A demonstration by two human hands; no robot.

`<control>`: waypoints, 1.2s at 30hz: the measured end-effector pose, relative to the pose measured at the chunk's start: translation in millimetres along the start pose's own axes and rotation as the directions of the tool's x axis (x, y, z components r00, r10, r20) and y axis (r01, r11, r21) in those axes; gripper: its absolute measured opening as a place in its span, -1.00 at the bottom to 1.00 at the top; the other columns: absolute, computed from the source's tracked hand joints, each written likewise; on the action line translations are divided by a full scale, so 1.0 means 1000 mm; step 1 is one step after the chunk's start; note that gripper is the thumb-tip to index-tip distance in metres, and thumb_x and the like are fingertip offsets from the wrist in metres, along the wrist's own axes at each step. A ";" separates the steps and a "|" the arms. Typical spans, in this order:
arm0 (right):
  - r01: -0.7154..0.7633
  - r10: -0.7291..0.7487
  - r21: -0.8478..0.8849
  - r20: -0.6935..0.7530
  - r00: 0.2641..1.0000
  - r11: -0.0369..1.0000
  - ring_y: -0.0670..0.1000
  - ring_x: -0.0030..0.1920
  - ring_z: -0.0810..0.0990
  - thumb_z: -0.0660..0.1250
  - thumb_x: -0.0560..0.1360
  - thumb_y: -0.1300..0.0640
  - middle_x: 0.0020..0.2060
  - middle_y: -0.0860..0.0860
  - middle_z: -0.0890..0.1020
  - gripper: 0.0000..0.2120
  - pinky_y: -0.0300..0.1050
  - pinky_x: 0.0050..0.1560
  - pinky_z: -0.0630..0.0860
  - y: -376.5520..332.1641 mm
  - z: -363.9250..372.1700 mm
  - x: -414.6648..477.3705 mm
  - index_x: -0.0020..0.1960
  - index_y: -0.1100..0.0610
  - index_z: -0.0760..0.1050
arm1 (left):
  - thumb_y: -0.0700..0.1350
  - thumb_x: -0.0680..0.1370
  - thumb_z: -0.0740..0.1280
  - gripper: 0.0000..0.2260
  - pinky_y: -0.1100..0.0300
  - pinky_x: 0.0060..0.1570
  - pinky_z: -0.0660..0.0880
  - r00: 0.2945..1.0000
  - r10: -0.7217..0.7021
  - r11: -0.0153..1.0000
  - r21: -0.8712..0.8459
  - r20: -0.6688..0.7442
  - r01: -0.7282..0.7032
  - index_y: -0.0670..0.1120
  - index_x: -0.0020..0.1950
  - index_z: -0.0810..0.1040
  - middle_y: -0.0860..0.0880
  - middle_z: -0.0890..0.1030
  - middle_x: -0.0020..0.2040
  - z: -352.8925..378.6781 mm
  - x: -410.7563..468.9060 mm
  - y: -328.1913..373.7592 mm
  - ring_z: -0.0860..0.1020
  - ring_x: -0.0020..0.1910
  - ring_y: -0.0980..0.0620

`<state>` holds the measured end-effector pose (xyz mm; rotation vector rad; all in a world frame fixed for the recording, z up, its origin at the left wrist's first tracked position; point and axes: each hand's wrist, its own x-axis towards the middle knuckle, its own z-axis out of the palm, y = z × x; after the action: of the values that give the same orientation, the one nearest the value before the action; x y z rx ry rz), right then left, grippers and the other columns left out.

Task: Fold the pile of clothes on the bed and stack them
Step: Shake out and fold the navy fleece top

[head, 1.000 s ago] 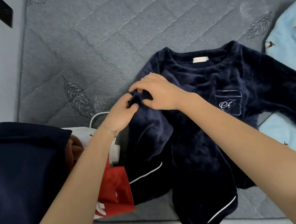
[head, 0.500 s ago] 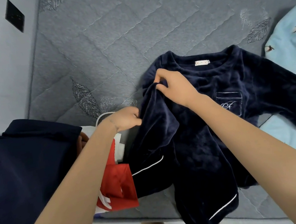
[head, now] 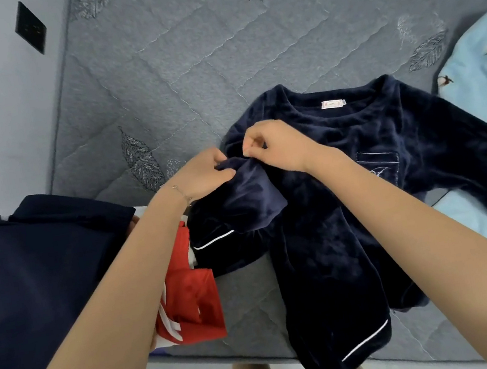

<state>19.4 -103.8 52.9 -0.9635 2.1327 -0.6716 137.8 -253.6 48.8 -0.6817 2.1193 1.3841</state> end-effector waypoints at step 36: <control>0.069 -0.075 0.264 0.012 0.997 0.962 -0.10 -0.28 0.42 0.42 0.52 0.00 -0.28 -0.02 0.50 -0.76 -0.14 -0.16 0.37 -0.081 -0.023 0.001 -0.08 0.19 0.55 | 0.04 0.41 0.53 -0.71 0.23 -0.28 0.31 0.977 0.214 0.857 0.480 0.001 -0.188 -0.04 -0.12 0.45 0.06 0.48 -0.24 -0.102 -0.043 0.048 0.47 -0.23 0.06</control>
<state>36.3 -148.6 122.1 -0.8999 1.9364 -0.9496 123.6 -325.3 144.9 -0.3033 2.4997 0.8759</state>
